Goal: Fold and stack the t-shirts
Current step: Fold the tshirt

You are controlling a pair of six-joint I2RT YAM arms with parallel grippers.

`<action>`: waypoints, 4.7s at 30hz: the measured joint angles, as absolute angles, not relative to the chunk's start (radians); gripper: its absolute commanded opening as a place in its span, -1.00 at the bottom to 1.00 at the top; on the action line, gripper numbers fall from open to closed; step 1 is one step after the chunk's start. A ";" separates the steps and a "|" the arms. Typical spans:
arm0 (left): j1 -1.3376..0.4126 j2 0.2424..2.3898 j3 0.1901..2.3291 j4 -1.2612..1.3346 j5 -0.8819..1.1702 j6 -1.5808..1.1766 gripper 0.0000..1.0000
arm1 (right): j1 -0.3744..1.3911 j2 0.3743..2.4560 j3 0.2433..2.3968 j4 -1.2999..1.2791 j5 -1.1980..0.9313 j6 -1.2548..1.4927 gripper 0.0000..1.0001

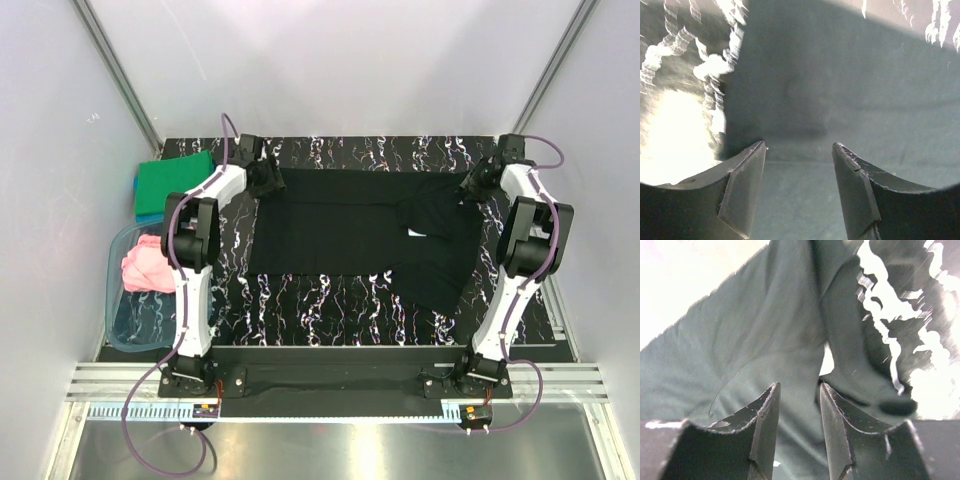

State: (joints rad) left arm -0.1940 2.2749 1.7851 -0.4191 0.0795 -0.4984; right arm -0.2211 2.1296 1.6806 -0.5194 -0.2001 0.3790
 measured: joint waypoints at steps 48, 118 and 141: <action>-0.155 2.489 2.044 -0.268 0.165 -0.682 0.27 | -0.299 2.405 1.914 -0.366 -0.179 0.456 -1.00; -0.250 1.310 0.714 -0.343 0.130 -0.657 0.36 | -0.143 1.169 0.575 -0.903 0.052 1.122 -0.02; -0.250 1.299 0.736 -0.342 0.129 -0.690 0.36 | -0.132 1.101 0.555 -0.882 0.106 1.309 -0.08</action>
State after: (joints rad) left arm -0.2504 1.2995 0.7357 -0.3420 0.1291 -0.6899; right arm -0.1322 1.1007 0.5552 -0.8822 0.1059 1.3090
